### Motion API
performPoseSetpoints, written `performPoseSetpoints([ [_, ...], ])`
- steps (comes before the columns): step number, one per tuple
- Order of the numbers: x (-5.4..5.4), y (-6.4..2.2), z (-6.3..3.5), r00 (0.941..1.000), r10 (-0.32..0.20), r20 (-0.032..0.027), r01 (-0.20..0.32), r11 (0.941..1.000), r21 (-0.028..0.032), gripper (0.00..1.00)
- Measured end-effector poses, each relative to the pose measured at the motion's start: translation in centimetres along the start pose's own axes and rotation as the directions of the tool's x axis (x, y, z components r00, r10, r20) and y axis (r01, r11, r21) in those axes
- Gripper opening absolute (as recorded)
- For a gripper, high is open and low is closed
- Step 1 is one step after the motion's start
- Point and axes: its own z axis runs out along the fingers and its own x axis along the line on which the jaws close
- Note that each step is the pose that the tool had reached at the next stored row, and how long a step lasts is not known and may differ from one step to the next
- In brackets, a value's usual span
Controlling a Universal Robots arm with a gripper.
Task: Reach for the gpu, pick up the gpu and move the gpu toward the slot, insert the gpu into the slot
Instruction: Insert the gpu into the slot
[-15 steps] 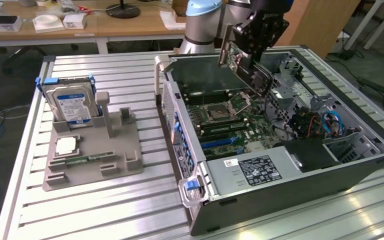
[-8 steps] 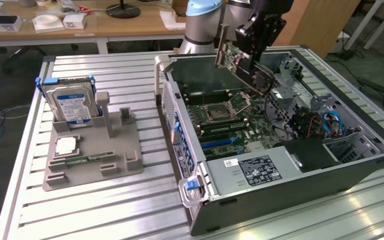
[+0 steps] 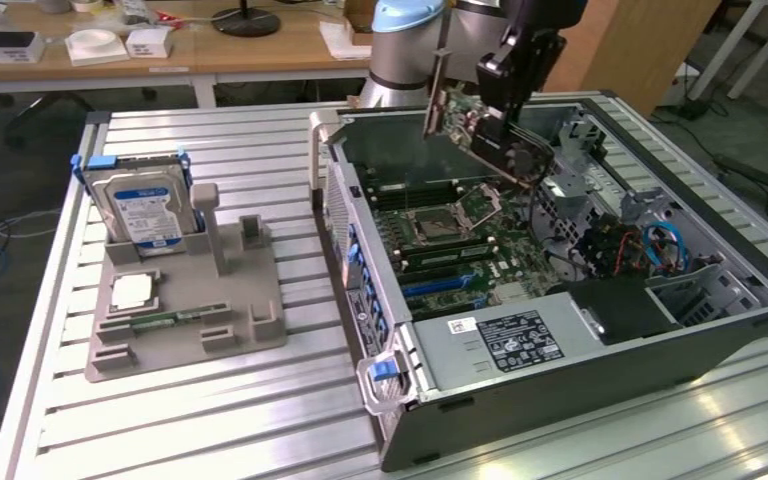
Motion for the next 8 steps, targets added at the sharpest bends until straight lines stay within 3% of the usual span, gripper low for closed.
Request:
performPoseSetpoints([
  [4, 0.0, 0.0, 0.03, 0.9977, -0.068, 0.0007, 0.068, 0.9977, -0.0003, 0.26],
  [8, 0.0, 0.0, 0.06, 0.9908, -0.135, 0.0013, 0.135, 0.9908, -0.0005, 0.26],
])
